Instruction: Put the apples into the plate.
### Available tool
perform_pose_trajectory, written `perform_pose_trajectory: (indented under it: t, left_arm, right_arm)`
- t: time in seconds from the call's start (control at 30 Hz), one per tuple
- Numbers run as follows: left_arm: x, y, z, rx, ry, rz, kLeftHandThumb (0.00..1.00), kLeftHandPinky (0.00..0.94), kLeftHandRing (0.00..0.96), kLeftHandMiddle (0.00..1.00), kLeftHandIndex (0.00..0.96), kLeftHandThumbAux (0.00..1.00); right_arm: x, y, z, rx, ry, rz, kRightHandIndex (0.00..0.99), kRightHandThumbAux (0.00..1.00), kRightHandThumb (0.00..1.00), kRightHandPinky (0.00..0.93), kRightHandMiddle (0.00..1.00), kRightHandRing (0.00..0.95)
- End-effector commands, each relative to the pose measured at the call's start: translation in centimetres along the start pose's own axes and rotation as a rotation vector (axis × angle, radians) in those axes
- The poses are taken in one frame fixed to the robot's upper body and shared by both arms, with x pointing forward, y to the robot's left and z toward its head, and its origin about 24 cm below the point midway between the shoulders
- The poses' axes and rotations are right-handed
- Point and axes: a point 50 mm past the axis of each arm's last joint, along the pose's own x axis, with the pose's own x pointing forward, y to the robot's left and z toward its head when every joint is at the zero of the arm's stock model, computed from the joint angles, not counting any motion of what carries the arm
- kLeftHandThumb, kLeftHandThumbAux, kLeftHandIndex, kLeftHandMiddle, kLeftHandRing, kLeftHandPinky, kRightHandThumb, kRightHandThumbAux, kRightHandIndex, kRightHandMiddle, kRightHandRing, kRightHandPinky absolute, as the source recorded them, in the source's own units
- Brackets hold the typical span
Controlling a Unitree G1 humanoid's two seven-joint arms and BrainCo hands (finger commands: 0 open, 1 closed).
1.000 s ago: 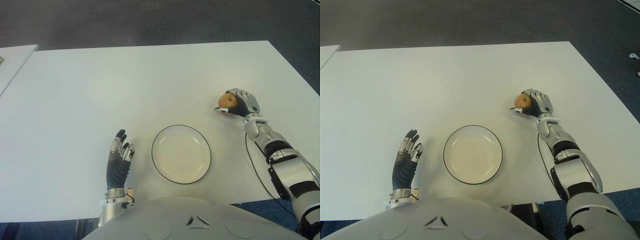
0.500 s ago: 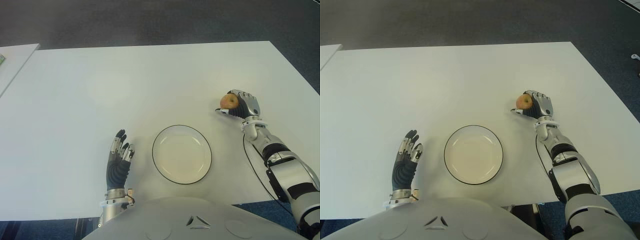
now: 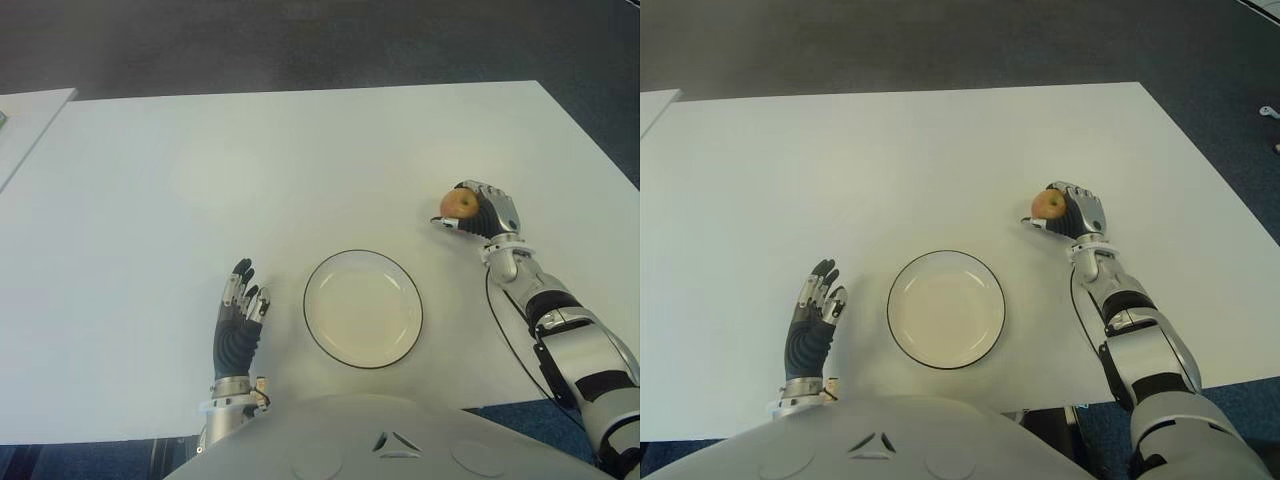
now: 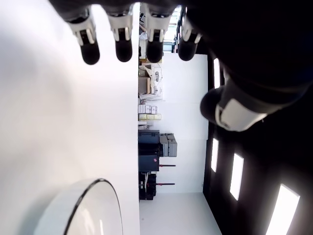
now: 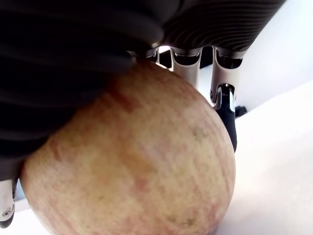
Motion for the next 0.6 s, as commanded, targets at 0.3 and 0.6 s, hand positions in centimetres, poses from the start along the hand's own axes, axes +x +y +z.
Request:
perform_pose_trajectory:
  t: [0.3, 0.6]
  left_arm:
    - [0.3, -0.3, 0.3, -0.008, 0.005, -0.016, 0.151, 0.103, 0.062, 0.062, 0.080, 0.542]
    - [0.4, -0.1, 0.2, -0.012, 0.013, -0.021, 0.160, 0.090, 0.060, 0.067, 0.093, 0.538]
  right_arm:
    - [1.1, -1.9, 0.9, 0.014, -0.067, -0.049, 0.874, 0.648, 0.945, 0.866, 0.885, 0.873]
    - [3.9, -5.2, 4.5, 0.045, -0.208, -0.162, 0.881, 0.650, 0.957, 0.867, 0.889, 0.878]
